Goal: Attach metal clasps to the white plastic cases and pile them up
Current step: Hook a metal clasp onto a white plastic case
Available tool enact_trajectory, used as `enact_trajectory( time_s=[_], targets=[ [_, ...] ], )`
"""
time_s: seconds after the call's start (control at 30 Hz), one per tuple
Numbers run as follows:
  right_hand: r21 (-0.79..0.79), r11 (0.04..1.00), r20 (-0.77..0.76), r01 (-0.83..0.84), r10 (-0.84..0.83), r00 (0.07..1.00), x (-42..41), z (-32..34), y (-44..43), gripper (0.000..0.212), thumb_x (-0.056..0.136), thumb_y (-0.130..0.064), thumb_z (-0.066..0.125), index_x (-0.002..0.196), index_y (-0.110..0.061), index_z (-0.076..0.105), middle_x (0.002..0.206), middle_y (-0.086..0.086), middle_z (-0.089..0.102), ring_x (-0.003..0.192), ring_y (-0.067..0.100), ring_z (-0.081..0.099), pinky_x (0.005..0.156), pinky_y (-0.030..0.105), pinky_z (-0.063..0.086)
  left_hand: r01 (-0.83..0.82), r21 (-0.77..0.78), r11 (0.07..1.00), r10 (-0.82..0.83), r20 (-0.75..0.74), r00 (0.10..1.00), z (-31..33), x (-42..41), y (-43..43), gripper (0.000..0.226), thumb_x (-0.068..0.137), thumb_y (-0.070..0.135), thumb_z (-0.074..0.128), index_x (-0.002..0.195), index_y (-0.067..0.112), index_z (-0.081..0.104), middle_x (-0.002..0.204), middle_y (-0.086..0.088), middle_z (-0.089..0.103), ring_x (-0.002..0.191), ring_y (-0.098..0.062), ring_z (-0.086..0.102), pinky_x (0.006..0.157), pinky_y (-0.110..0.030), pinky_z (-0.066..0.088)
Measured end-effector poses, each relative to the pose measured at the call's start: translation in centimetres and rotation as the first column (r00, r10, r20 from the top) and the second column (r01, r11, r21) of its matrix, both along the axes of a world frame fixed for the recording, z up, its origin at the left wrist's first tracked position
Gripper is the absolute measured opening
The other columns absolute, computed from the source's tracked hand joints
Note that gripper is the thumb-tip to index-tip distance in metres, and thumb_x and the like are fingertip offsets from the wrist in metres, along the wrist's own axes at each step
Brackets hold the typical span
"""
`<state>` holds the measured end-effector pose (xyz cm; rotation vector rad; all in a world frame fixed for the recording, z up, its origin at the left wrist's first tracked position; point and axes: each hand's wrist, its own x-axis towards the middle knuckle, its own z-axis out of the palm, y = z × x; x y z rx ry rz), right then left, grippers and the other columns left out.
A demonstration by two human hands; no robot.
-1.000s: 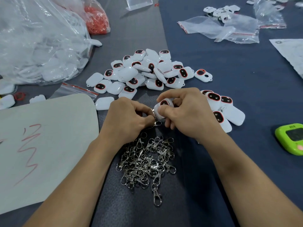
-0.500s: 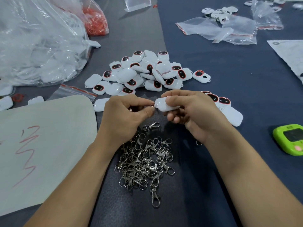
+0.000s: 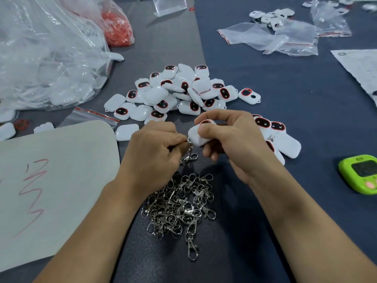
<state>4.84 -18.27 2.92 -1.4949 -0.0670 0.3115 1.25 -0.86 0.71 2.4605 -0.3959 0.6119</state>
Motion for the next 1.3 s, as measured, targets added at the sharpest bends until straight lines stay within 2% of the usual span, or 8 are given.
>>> enact_trajectory(
  time_s=[0.1, 0.27, 0.53, 0.73, 0.9, 1.1, 1.23, 1.3],
  targets=[
    [0.065, 0.997, -0.027, 0.034, -0.032, 0.999, 0.0, 0.1, 0.0, 0.013, 0.09, 0.007, 0.063, 0.091, -0.004, 0.071, 0.062, 0.012, 0.066, 0.04, 0.017, 0.054, 0.038, 0.022, 0.04, -0.047, 0.007, 0.999, 0.046, 0.061, 0.997, 0.0, 0.1, -0.2, 0.008, 0.083, 0.016, 0.073, 0.079, 0.016, 0.08, 0.066, 0.009, 0.059, 0.069, -0.011, 0.053, 0.067, -0.029, 0.045],
    [0.211, 0.975, -0.2, 0.073, -0.03, 0.979, 0.3, 0.4, 0.0, 0.013, 0.094, 0.004, 0.06, 0.096, -0.003, 0.07, 0.065, 0.011, 0.069, 0.042, 0.015, 0.055, 0.039, 0.02, 0.041, -0.096, -0.48, 0.872, 0.017, -0.166, 0.986, 0.1, 0.3, -1.0, 0.014, 0.081, 0.027, 0.074, 0.09, 0.036, 0.079, 0.08, 0.009, 0.074, 0.074, -0.008, 0.067, 0.066, -0.024, 0.051],
    [0.249, 0.966, -0.241, 0.07, -0.009, 0.97, 0.3, 0.3, -0.1, 0.013, 0.094, 0.002, 0.059, 0.097, -0.004, 0.07, 0.067, 0.011, 0.069, 0.042, 0.013, 0.054, 0.039, 0.019, 0.04, -0.067, -0.615, 0.786, -0.085, -0.214, 0.973, -0.1, 0.6, -1.1, 0.011, 0.08, 0.024, 0.077, 0.081, 0.034, 0.081, 0.069, 0.0, 0.071, 0.064, -0.004, 0.057, 0.06, -0.019, 0.043],
    [0.134, 0.981, -0.046, 0.142, -0.137, 0.99, -0.1, -0.6, 0.7, 0.013, 0.084, 0.004, 0.067, 0.086, -0.008, 0.073, 0.064, 0.012, 0.068, 0.038, 0.017, 0.05, 0.038, 0.02, 0.035, -0.02, -0.186, 0.982, -0.011, -0.163, 0.987, -0.2, 0.4, -0.5, 0.017, 0.086, 0.025, 0.071, 0.076, 0.014, 0.079, 0.062, 0.004, 0.055, 0.063, -0.016, 0.054, 0.059, -0.037, 0.043],
    [-0.046, 0.988, 0.17, 0.145, -0.135, 0.976, -0.5, -1.0, 1.1, 0.015, 0.077, -0.006, 0.07, 0.085, -0.018, 0.075, 0.061, 0.005, 0.068, 0.041, 0.018, 0.055, 0.041, 0.023, 0.04, -0.002, 0.076, 0.997, 0.005, -0.037, 0.999, 0.0, 0.4, -0.1, 0.024, 0.09, 0.029, 0.068, 0.075, 0.013, 0.078, 0.06, 0.003, 0.052, 0.065, -0.021, 0.05, 0.066, -0.039, 0.041],
    [0.299, 0.943, -0.235, 0.144, -0.074, 0.969, 0.1, -0.1, 0.7, 0.017, 0.093, 0.003, 0.059, 0.091, -0.006, 0.072, 0.068, 0.013, 0.068, 0.042, 0.014, 0.055, 0.039, 0.02, 0.039, -0.138, -0.591, 0.795, -0.038, -0.274, 0.961, -0.1, 0.6, -1.0, 0.021, 0.082, 0.015, 0.081, 0.082, 0.036, 0.081, 0.073, 0.01, 0.076, 0.065, 0.001, 0.063, 0.063, -0.015, 0.049],
    [0.334, 0.934, -0.284, 0.128, -0.029, 0.958, 0.3, -0.2, 0.6, 0.017, 0.094, 0.0, 0.057, 0.093, -0.008, 0.072, 0.07, 0.011, 0.068, 0.044, 0.013, 0.055, 0.039, 0.019, 0.039, -0.129, -0.762, 0.635, -0.174, -0.303, 0.937, 0.2, 0.6, -1.2, 0.015, 0.082, 0.016, 0.076, 0.089, 0.028, 0.082, 0.085, 0.004, 0.079, 0.079, -0.005, 0.07, 0.073, -0.017, 0.052],
    [0.314, 0.941, -0.243, 0.127, -0.049, 0.969, 0.2, -0.3, 0.6, 0.017, 0.094, 0.001, 0.059, 0.092, -0.008, 0.073, 0.07, 0.012, 0.069, 0.044, 0.014, 0.055, 0.039, 0.019, 0.039, -0.131, -0.718, 0.683, -0.114, -0.283, 0.952, 0.0, 0.6, -1.1, 0.015, 0.082, 0.015, 0.076, 0.087, 0.028, 0.083, 0.078, 0.009, 0.077, 0.072, -0.001, 0.066, 0.068, -0.014, 0.049]
  ],
)
